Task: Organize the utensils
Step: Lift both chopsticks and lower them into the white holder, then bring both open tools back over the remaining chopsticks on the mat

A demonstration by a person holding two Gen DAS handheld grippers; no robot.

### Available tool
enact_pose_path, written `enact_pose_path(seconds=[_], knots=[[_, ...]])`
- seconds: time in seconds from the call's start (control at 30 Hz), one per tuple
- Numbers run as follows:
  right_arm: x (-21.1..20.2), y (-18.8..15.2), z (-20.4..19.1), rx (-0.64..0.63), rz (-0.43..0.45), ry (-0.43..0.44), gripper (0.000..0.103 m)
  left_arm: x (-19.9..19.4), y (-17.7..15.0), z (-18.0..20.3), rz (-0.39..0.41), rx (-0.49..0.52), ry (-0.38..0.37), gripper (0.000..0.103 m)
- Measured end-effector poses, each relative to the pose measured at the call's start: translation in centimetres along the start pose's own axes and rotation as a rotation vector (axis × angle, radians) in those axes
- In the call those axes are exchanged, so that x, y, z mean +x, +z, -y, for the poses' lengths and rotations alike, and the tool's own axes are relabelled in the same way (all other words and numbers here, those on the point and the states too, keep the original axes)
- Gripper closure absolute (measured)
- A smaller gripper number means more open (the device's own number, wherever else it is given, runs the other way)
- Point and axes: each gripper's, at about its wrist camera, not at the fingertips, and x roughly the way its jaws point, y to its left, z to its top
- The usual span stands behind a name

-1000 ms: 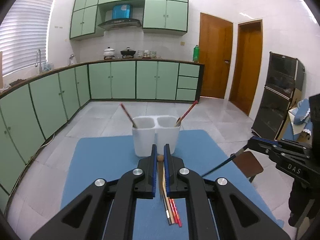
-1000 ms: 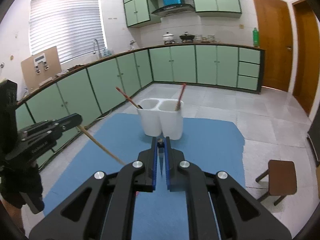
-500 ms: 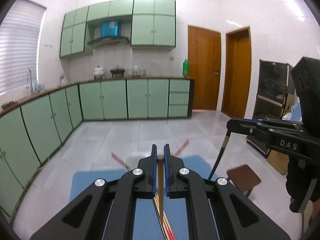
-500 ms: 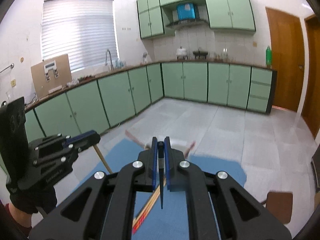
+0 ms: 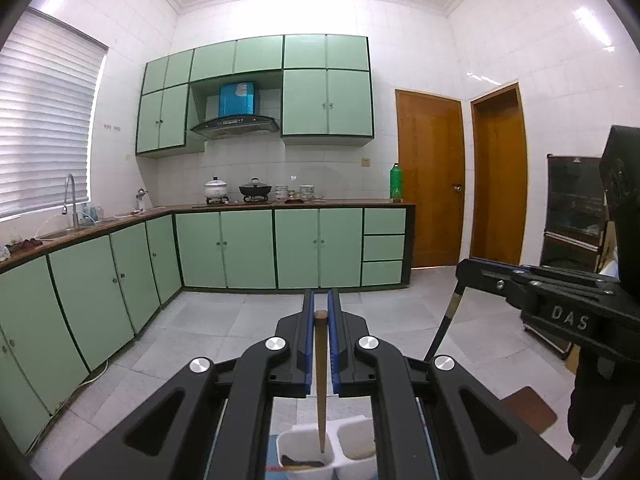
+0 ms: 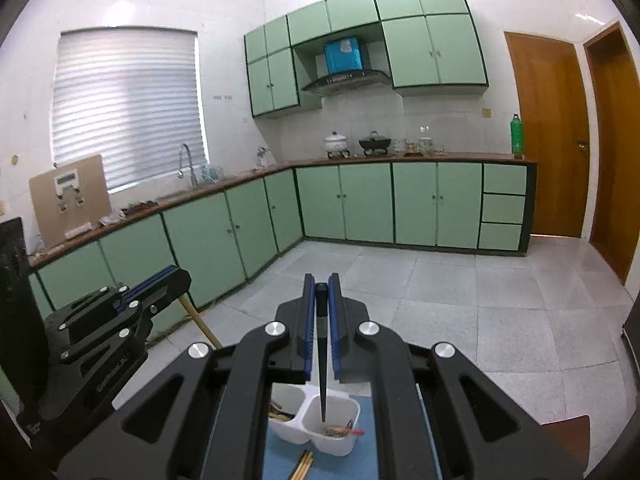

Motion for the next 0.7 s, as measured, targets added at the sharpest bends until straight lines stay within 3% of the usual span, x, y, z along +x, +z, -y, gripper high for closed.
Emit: enact_pose_path(seconds=[0.33,0.4,0.47,0.6,0.63,0.7], knots=[[6.3,-4.3,0.1,-0.006,-0.128,-0.023,0.096,5.3,-4.6,-1.7,-0.112,-0.045,0.0,0.096],[6.5,-5.1,-0.1,-0.017,-0.141,-0.026,0.094,5.1,-5.0,-2.0,-0.119,-0.051,-0.001,0.09],[6.1,-5.4,-0.2,-0.025,-0.135,-0.044,0.082,4.9,-5.1,-2.3,-0.123,-0.054,0.003,0.081],[4.5,-5.7,0.0,-0.01,-0.11,-0.054,0.072,3.3,-5.1,-2.5,-0.117,-0.05,0.01,0.074],[3.9,-5.7,0.1,-0.007,-0.101,-0.062,0.066,3.4,-4.8,-2.8,-0.115,-0.052,0.012,0.072],[2.6,-5.8,0.3,-0.002,-0.082,-0.073,0.058,2.3,-4.8,-2.8,-0.111,-0.059,0.012,0.062]])
